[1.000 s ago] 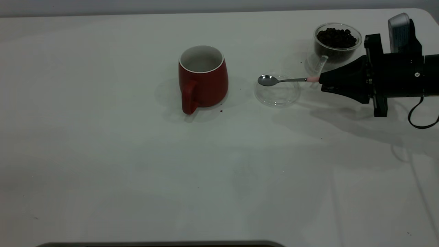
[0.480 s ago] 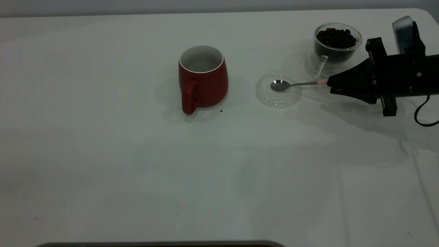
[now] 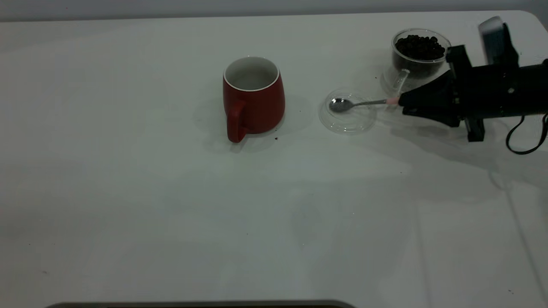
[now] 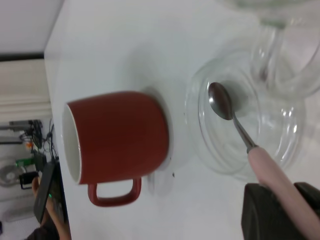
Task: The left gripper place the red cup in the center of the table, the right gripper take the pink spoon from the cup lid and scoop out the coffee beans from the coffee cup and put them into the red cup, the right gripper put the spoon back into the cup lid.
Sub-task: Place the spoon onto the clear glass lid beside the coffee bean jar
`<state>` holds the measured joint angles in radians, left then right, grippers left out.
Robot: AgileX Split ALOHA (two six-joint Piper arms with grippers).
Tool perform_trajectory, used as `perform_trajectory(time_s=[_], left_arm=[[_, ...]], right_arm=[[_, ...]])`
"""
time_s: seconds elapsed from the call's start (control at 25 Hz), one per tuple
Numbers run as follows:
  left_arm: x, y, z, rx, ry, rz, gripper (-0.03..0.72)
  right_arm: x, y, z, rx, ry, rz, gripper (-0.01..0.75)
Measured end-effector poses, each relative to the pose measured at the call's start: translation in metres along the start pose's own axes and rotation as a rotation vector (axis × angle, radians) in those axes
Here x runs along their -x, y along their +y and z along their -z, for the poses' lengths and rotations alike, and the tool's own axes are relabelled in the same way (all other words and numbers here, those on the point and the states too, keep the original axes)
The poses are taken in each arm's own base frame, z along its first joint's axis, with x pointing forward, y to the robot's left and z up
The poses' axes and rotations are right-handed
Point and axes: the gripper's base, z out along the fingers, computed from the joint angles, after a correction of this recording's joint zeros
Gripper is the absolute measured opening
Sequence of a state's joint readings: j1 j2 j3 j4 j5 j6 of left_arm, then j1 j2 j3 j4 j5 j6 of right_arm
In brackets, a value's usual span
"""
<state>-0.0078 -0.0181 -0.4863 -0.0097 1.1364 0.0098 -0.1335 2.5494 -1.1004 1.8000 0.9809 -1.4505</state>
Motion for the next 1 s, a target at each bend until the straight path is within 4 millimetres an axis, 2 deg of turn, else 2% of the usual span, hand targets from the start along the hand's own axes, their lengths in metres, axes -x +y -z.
perform_trajectory(time_s=[0.68, 0.8, 1.0], left_arm=[[0.0000, 0.0000, 0.0000, 0.000, 0.000, 0.002, 0.569], [0.0000, 0.0000, 0.0000, 0.000, 0.000, 0.002, 0.569], [0.0000, 0.0000, 0.0000, 0.000, 0.000, 0.002, 0.569]], right_arm=[[-0.0017, 0.0010, -0.0020, 0.006, 0.008, 0.048, 0.123], [-0.0019, 0.0026, -0.0020, 0.023, 0.009, 0.070, 0.164], [-0.0019, 0.0031, -0.0020, 0.029, 0.010, 0.080, 0.331]])
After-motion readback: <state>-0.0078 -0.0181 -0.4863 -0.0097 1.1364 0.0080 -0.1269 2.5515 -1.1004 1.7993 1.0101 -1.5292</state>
